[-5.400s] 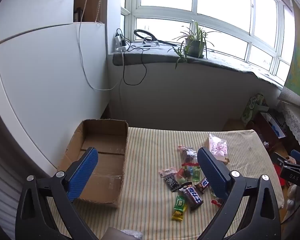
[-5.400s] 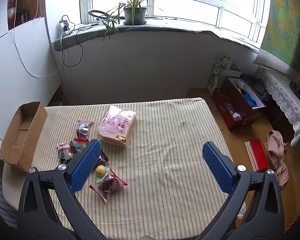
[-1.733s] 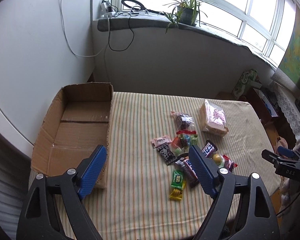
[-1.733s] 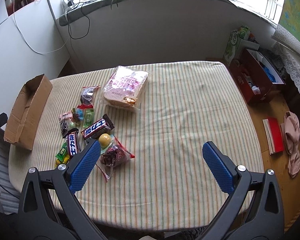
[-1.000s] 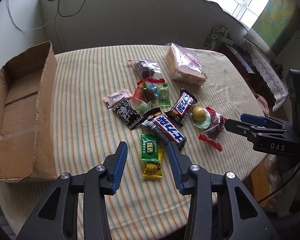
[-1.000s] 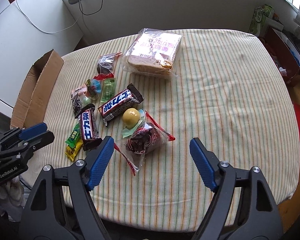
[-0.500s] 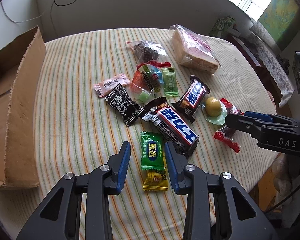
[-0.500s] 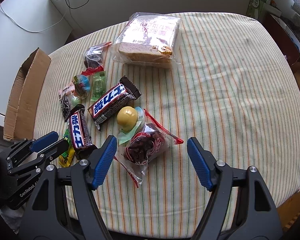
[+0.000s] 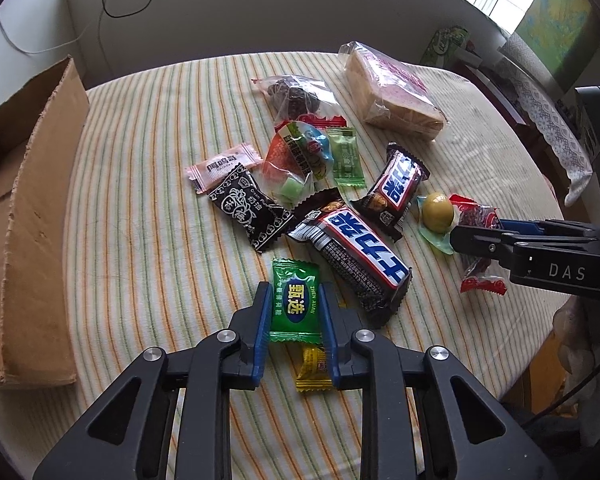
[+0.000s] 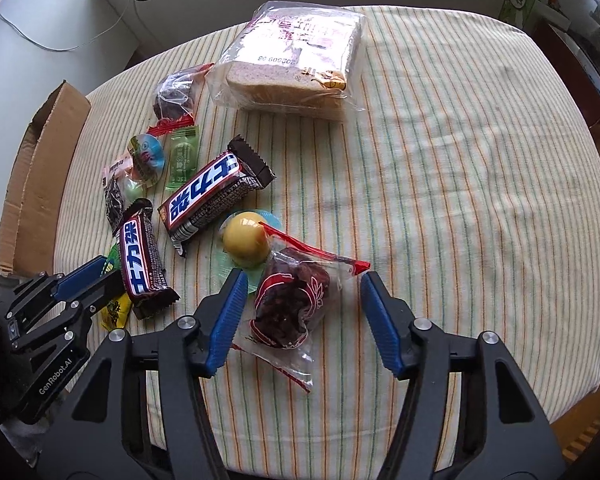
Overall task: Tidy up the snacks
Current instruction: 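Grasp the green candy with the left tool while the right tool grasps the red-wrapped pastry bag, then carry both snacks into the cardboard box and open both tools to drop them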
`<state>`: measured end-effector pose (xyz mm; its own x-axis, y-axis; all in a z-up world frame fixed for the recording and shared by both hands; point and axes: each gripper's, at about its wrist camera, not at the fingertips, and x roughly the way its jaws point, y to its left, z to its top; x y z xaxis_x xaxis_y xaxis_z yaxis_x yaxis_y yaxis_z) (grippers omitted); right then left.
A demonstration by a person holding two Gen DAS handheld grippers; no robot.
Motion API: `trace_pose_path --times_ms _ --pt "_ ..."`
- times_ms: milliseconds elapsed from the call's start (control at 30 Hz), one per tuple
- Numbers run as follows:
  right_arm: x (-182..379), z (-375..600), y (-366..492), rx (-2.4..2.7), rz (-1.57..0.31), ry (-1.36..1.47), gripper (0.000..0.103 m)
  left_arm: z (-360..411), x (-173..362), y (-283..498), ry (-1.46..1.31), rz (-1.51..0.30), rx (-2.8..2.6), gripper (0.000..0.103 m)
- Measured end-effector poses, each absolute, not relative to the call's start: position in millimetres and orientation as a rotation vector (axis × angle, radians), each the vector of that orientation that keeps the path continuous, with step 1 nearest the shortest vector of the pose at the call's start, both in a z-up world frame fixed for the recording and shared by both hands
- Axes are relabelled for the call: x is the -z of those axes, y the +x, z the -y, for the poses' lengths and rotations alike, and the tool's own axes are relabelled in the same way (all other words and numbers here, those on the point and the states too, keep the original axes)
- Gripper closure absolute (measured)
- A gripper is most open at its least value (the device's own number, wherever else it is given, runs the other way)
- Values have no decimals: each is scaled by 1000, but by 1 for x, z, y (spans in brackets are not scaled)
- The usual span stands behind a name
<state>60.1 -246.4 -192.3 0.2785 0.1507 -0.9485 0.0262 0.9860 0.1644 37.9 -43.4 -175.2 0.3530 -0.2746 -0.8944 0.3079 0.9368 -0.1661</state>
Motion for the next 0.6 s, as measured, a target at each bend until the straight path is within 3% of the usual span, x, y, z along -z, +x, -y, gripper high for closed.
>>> trace_pose_path --times_ms 167,600 --pt "192 248 55 -95 -1281 139 64 42 175 40 20 -1143 375 83" --pt "173 265 47 -94 -1231 151 69 29 166 39 -54 -1121 347 83"
